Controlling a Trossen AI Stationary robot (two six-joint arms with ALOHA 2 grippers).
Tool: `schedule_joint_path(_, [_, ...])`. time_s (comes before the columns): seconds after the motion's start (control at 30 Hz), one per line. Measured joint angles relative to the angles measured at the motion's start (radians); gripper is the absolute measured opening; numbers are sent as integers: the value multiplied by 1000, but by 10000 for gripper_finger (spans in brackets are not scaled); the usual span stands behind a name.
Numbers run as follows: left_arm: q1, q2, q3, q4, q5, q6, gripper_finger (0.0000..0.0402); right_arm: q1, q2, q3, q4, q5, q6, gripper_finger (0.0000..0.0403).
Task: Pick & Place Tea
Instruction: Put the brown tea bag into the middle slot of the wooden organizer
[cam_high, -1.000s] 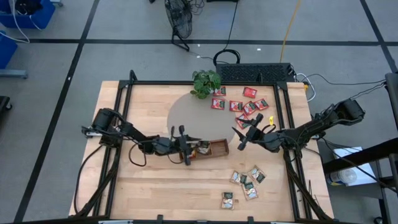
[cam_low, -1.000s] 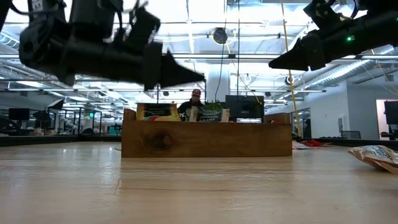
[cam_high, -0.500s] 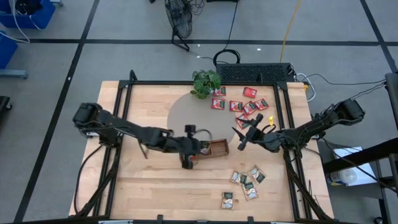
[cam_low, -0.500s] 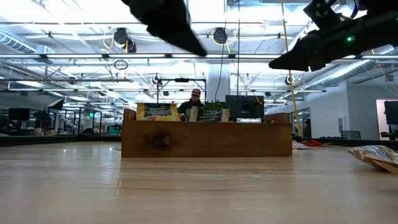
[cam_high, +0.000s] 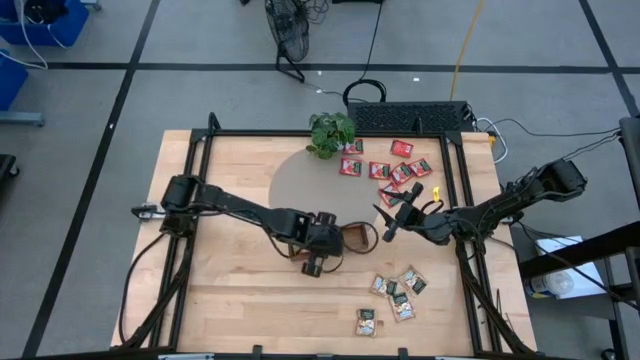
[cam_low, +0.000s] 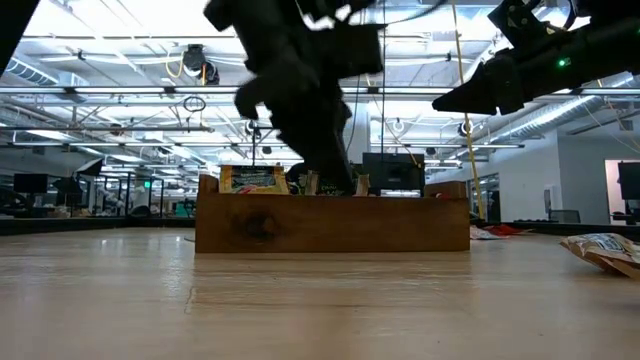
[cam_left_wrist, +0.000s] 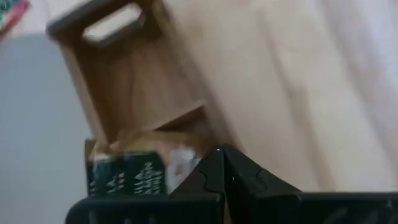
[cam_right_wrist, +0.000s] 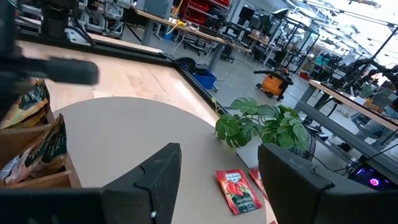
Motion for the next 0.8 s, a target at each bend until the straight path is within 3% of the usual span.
schedule_joint_path(0.5, [45,28,0,-50,54,-13,1,0,0,0,-3,0,-1,196])
schedule_joint_path(0.8, [46,90,3,-42,35,-55,0,0,0,0,-3,1,-3,196])
